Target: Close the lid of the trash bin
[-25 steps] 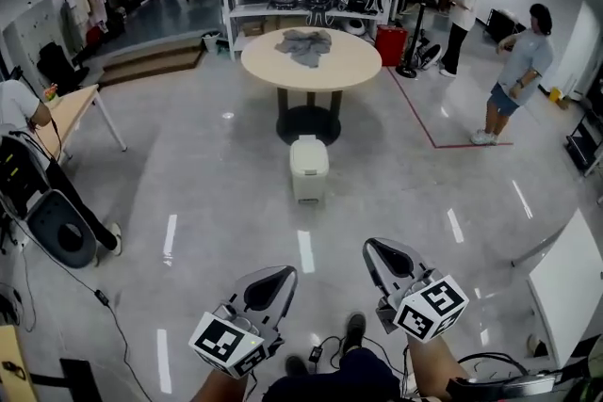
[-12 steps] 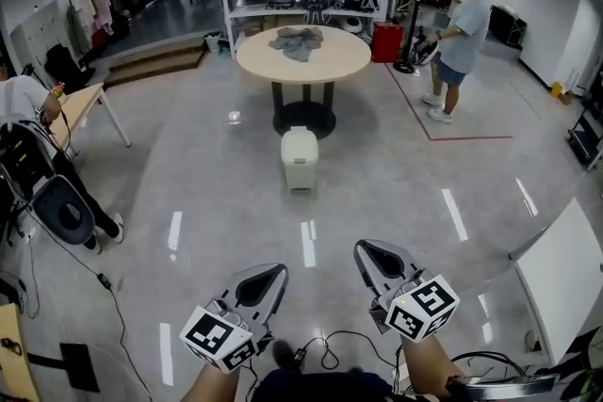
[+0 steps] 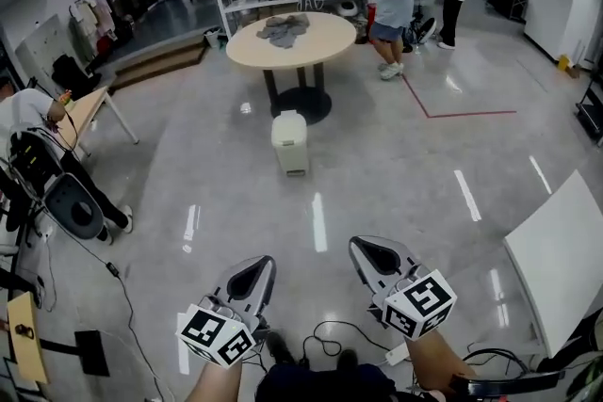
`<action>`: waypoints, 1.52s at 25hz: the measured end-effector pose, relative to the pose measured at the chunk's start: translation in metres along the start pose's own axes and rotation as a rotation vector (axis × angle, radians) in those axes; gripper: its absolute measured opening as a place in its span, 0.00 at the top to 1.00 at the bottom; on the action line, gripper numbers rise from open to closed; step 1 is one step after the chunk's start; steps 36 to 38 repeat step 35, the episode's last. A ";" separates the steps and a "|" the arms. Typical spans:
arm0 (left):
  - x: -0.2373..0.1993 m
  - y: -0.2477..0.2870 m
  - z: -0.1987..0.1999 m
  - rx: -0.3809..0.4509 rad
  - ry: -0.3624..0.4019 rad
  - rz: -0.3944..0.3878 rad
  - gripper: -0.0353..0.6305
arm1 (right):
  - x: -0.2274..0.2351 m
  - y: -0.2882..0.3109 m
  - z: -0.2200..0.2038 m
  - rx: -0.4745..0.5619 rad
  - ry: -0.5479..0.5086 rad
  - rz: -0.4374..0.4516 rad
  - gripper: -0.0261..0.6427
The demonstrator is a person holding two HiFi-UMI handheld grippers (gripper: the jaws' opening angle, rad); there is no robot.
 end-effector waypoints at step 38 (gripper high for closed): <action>0.002 -0.090 0.009 0.070 0.035 -0.003 0.95 | -0.089 -0.015 0.013 0.022 -0.053 -0.014 0.95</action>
Point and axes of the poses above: the fingertips, and each gripper's own axes: y forward along the fingers, x to its right, z out of its top, the point moved 4 cm from there along -y, backward along the fingers, and after that the axes turned 2 degrees about -y, right-handed, at the moved point
